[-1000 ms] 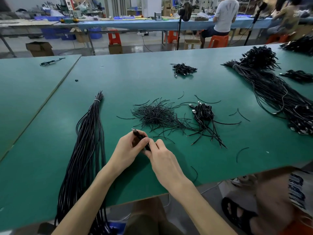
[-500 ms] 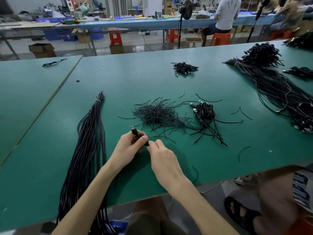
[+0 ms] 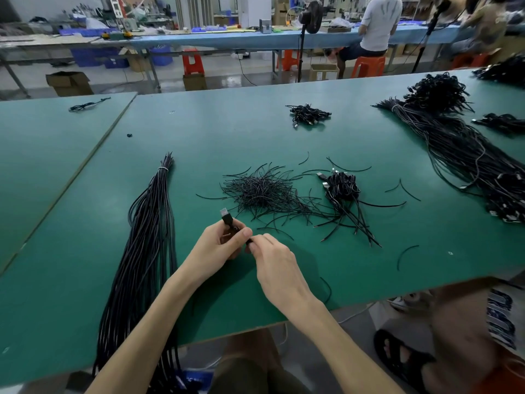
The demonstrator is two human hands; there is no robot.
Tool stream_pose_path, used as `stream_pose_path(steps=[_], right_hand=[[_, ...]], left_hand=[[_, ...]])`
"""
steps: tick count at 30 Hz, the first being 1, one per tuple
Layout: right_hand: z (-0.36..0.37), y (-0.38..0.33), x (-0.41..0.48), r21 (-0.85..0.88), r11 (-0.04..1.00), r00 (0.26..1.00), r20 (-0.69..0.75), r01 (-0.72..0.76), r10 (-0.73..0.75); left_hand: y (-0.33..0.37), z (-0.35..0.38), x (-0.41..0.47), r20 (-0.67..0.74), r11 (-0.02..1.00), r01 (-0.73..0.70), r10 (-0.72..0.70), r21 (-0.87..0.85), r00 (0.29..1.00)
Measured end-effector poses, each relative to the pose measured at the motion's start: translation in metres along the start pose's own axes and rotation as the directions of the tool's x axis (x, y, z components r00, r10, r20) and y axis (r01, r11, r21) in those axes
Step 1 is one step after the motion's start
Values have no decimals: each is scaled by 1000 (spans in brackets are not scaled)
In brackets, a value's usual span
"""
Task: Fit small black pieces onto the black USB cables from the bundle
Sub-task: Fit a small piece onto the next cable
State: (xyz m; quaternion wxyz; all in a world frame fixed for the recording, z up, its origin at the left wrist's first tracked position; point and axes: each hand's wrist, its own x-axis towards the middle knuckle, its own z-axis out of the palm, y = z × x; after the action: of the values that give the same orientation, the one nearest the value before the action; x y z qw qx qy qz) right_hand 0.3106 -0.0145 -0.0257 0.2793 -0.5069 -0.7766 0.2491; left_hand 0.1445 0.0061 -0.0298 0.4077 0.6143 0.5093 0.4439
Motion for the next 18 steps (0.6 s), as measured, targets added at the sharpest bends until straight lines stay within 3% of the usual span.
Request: stream_pose_path(steps=[14, 18], right_hand=[[1, -2, 2, 34, 999, 999, 26, -25, 24], [-2, 3, 7, 202, 975, 995, 61, -90, 79]], left_hand=[[-3, 0, 0, -94, 984, -146, 156, 106, 983], [0, 0, 1, -80, 976, -188, 197, 105, 977]])
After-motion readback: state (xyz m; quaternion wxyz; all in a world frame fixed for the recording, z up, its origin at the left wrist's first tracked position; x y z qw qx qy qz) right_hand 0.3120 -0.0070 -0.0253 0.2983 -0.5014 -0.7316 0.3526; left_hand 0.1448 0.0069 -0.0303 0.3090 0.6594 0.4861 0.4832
